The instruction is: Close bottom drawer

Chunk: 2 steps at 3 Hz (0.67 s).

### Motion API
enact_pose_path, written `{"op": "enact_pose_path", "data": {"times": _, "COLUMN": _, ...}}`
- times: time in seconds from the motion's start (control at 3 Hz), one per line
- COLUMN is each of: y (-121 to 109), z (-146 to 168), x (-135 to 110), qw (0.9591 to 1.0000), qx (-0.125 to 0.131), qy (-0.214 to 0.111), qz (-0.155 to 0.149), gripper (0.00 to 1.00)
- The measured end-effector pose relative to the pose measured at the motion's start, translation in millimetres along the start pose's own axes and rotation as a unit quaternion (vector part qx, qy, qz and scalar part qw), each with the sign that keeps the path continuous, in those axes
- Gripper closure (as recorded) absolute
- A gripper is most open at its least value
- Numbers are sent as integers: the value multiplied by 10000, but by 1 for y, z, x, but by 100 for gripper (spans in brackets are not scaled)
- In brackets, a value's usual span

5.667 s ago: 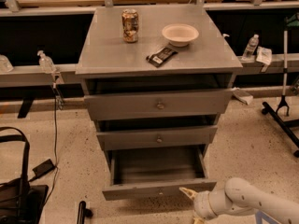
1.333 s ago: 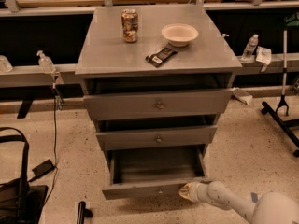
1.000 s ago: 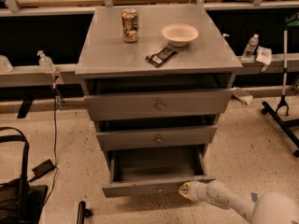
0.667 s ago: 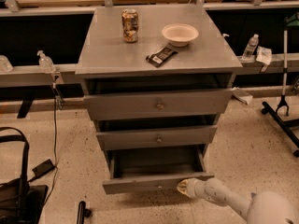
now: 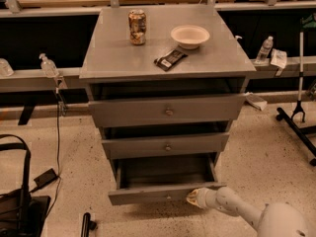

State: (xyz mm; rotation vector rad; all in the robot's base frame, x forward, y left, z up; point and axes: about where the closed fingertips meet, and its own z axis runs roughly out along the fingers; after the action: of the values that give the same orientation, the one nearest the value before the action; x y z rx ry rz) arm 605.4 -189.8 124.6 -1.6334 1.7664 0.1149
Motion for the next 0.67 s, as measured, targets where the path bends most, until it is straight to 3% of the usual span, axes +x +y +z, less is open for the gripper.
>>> {"op": "enact_pose_path", "data": {"times": 0.67, "y": -11, "z": 8, "x": 2, "qw": 10000, "qx": 34, "qy": -58, "qz": -61, "gripper": 100}}
